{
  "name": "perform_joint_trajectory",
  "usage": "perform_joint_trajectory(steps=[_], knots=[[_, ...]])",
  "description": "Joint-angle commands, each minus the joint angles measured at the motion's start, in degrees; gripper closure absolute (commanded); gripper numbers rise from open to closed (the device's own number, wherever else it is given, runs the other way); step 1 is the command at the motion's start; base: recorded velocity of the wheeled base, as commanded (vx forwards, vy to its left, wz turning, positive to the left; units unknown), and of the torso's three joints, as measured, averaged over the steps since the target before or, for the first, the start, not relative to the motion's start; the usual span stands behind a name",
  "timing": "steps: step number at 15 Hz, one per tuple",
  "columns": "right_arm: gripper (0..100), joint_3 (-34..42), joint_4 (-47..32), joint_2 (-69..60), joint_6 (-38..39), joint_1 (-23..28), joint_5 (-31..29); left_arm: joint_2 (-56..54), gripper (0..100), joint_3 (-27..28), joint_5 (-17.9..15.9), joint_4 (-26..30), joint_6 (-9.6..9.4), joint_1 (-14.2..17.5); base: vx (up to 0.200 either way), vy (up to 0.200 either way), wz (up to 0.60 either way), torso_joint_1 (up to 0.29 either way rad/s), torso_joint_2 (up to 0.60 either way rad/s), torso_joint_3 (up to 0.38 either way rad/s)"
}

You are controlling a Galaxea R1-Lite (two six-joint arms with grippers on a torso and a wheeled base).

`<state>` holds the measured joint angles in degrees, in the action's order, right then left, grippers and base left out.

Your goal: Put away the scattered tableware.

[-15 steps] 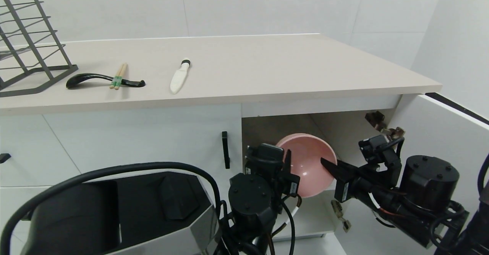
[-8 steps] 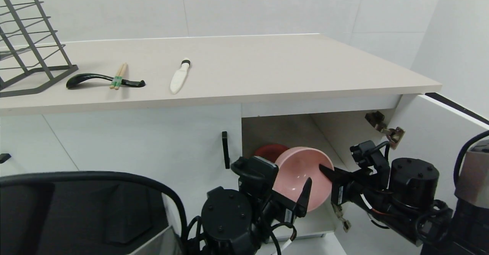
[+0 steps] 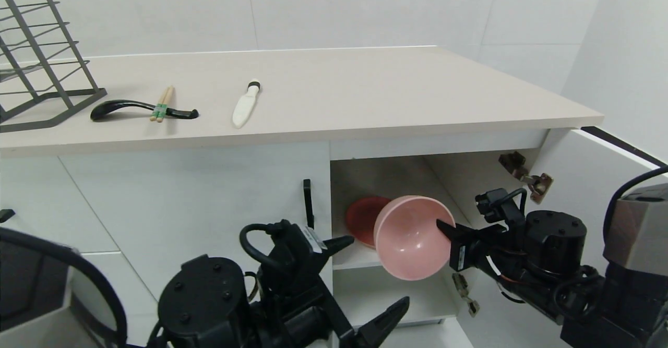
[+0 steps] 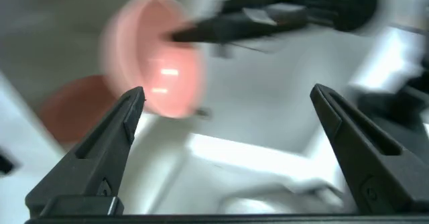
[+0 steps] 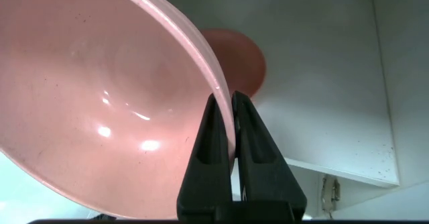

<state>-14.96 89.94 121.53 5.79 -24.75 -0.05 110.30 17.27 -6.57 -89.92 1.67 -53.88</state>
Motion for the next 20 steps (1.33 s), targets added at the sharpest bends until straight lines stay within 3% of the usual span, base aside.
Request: perform_joint_trajectory(steps=[1, 3, 4, 5, 6, 9, 13, 15, 16, 17, 18, 20], knots=[[100, -1.13, 0.06, 1.52, 0.27, 0.05, -0.13, -6.41, 0, -5.76, -9.43, -0.08, -0.26, 5.45, 0.000, 0.000, 0.00, 0.000, 0.00, 0.000], [100, -2.62, 0.06, 2.31, 0.45, 0.05, -0.04, -9.23, 0, -8.75, -20.06, -0.08, -1.85, 8.79, 0.000, 0.000, 0.00, 0.000, 0.00, 0.000], [100, -5.96, 0.06, 3.45, 0.45, -0.04, -0.04, -10.28, 0, -11.03, -28.94, -0.08, -6.24, 13.89, 0.000, 0.000, 0.00, 0.000, 0.00, 0.000], [100, -6.75, 0.06, 3.80, 0.45, -0.04, -0.04, -10.28, 0, -11.47, -30.17, -0.08, -7.21, 14.86, 0.000, 0.000, 0.00, 0.000, 0.00, 0.000], [100, -9.92, 0.06, 6.53, 0.27, -0.39, -0.04, -10.46, 0, -13.76, -31.49, -0.08, -10.81, 17.76, 0.000, 0.000, 0.00, 0.000, 0.00, 0.000], [100, -11.85, 0.06, 9.87, 0.27, -0.39, -0.04, -15.11, 0, -17.27, -31.22, -0.08, -10.81, 18.81, 0.000, 0.000, 0.00, 0.000, 0.00, 0.000], [100, -15.10, 0.06, 12.24, 0.45, -0.21, 0.05, -20.65, 0, -17.27, -31.22, -0.08, -9.32, 21.36, 0.000, 0.000, 0.00, 0.000, 0.00, 0.000], [100, -18.00, 0.06, 13.82, 0.80, -0.13, 0.40, -22.85, 0, -17.27, -31.13, -0.08, -5.80, 22.24, 0.000, 0.000, 0.00, 0.000, 0.00, 0.000], [100, -19.93, 0.06, 15.76, 2.30, -0.13, 0.40, -24.52, 0, -17.27, -30.61, -0.08, -2.55, 22.42, 0.000, 0.000, 0.00, 0.000, 0.00, 0.000], [100, -21.34, 0.06, 16.99, 4.23, -0.13, 0.49, -25.84, 0, -17.27, -28.41, -0.08, -0.79, 22.33, 0.000, 0.000, 0.00, 0.000, 0.00, 0.000], [100, -23.54, 0.06, 18.75, 5.64, 0.31, 0.58, -26.54, 0, -17.27, -22.96, -0.08, -0.35, 21.98, 0.000, 0.000, 0.00, 0.000, 0.00, 0.000], [100, -24.86, 0.06, 20.94, 5.72, 1.72, 0.58, -26.80, 0, -17.27, -18.30, -0.08, -0.35, 21.80, 0.000, 0.000, 0.00, 0.000, 0.00, 0.000]])
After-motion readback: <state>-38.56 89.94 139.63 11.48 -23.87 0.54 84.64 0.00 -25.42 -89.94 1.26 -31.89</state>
